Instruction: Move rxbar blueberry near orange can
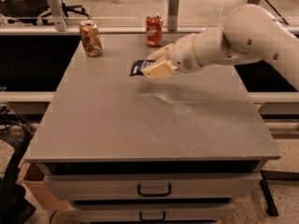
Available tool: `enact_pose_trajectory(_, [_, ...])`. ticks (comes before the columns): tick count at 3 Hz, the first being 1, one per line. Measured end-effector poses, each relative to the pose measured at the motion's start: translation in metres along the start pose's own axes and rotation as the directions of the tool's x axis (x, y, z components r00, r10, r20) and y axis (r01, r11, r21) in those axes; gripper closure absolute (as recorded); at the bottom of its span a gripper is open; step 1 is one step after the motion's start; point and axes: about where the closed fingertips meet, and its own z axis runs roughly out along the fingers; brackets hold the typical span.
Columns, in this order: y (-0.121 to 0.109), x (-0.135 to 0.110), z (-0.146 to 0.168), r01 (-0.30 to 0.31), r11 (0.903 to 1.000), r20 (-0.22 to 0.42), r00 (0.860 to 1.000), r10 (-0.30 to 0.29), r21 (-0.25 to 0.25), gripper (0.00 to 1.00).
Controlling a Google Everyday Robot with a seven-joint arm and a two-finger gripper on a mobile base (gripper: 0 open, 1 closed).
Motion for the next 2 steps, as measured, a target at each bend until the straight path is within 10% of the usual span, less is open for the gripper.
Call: enact_pose_trajectory(2, [-0.006,-0.062,0.093,0.022,0.9980,-0.047,0.999,-0.025,-0.059,1.00])
